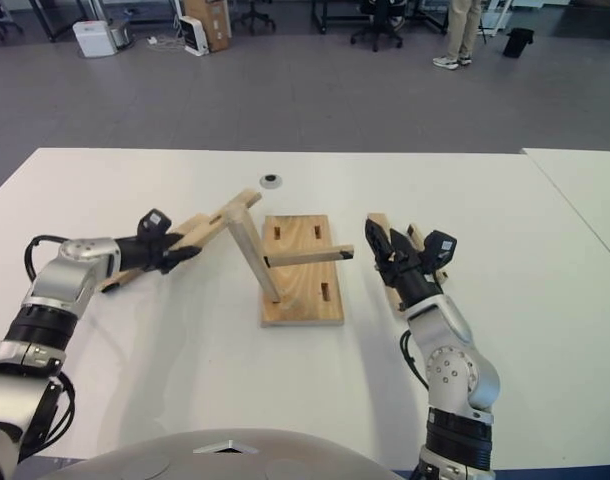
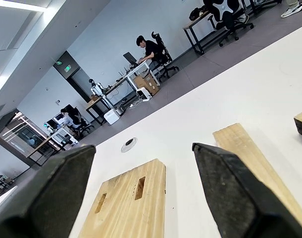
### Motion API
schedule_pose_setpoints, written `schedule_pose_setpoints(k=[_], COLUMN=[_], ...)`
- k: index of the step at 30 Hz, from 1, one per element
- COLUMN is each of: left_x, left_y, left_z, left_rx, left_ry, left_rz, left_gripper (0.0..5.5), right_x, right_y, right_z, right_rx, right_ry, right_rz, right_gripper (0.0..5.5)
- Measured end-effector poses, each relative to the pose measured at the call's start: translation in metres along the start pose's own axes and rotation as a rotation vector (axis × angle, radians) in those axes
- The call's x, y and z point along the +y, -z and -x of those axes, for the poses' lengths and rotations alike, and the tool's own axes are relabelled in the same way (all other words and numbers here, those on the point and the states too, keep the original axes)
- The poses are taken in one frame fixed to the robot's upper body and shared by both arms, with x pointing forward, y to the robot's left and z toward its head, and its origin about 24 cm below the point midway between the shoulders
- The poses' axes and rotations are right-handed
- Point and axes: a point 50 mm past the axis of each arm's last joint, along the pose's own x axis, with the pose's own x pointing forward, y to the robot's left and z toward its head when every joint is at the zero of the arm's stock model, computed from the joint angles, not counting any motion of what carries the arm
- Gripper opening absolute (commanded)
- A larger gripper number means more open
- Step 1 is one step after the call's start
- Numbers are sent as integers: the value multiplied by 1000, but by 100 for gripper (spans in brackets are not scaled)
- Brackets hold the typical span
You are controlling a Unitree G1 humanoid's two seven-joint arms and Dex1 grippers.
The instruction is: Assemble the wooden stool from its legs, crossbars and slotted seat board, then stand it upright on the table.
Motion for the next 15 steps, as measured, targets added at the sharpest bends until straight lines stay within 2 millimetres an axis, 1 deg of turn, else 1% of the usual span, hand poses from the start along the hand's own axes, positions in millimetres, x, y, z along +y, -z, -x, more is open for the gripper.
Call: schedule_pose_setpoints(k=[2, 3, 4, 5, 6, 7, 9, 10, 11, 12, 13, 15], left_x=[-7, -13, -19, -25, -32, -35, -48, -54, -61, -68, -73, -80], left_y=[-41, -62, -81, -94, -107, -110, -124, -135, -144, -148, -148, -146], left_z=[-4, -4, -3, -1, 1, 2, 7, 12, 16, 20, 22, 24], left_rx=[-162, -240, -296, -333, -354, -353, -354, -359, -353, -336, -310, -262], left_ry=[98, 183, 268, 346, 440, 491, 667, 739, 805, 876, 928, 987], left_rz=[45, 73, 84, 106, 118, 128, 137, 115, 91, 75, 71, 66], left_gripper=[208, 208, 208, 208, 208, 208, 208, 208, 208, 208, 208, 208], right_x=[3, 9, 17, 27, 44, 54, 99, 123, 137, 145, 149, 151], right_y=[-12, -24, -36, -48, -63, -70, -95, -106, -110, -110, -109, -107], right_z=[-2, -5, -7, -9, -12, -13, -16, -16, -17, -19, -21, -24], right_rx=[-50, -88, -121, -140, -168, -178, -211, -219, -206, -190, -169, -138], right_ry=[-19, -56, -119, -186, -282, -341, -599, -730, -804, -834, -845, -863], right_rz=[-39, -61, -86, -100, -111, -127, -180, -194, -202, -211, -228, -260], right_gripper=[364, 364, 364, 390, 406, 427, 465, 480, 482, 483, 483, 483])
